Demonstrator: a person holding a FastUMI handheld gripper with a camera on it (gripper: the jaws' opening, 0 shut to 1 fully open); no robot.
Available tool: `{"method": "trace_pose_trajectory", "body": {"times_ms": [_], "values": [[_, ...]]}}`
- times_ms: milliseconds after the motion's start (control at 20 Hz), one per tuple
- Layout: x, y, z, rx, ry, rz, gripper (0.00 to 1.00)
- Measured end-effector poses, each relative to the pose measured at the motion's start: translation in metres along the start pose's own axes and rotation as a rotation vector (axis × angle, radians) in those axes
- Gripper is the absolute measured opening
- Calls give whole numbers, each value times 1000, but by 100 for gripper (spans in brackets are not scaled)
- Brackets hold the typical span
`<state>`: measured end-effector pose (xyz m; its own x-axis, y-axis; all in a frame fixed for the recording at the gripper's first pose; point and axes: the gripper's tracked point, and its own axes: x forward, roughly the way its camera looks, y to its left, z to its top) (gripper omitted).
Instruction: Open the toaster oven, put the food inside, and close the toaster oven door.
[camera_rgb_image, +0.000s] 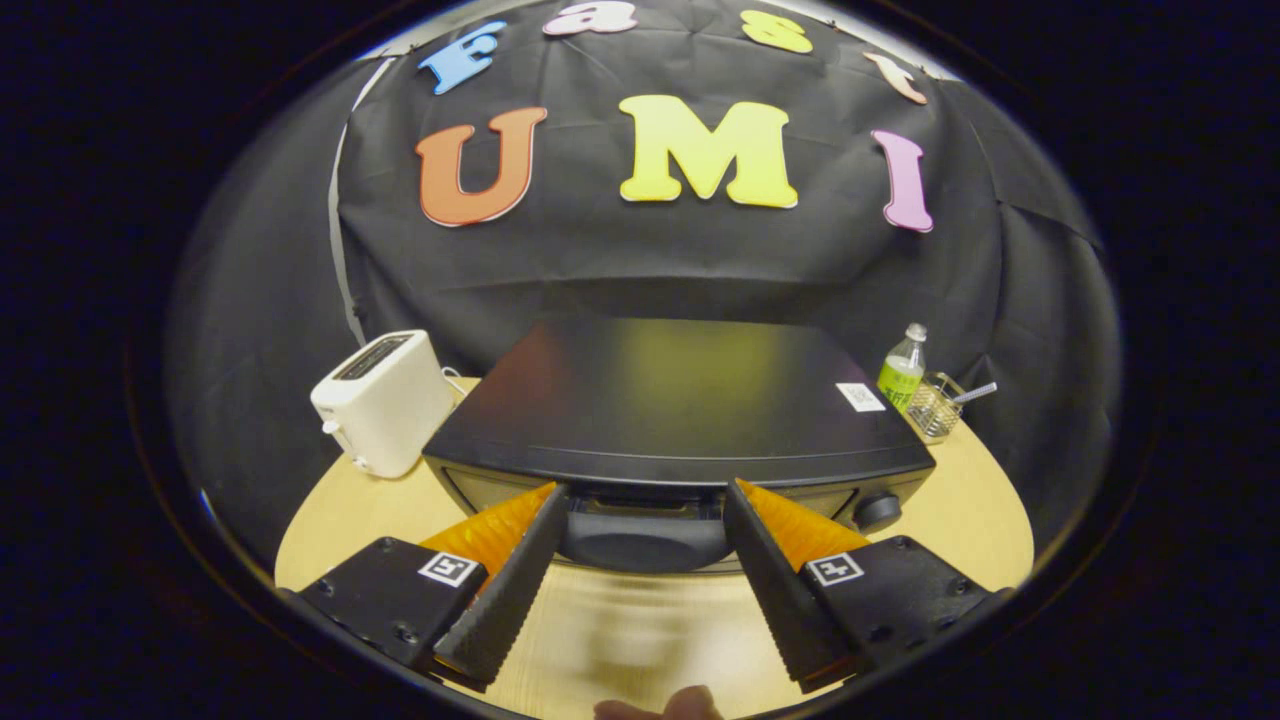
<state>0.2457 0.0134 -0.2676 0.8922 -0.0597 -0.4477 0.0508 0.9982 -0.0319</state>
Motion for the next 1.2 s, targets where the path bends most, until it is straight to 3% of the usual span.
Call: {"method": "trace_pose_trajectory", "body": {"times_ms": [550, 800, 1200], "values": [[-9, 4, -16, 32, 13, 27, 100], [-53, 7, -72, 22, 71, 21, 100], [-70, 10, -129, 10, 150, 44, 100]]}}
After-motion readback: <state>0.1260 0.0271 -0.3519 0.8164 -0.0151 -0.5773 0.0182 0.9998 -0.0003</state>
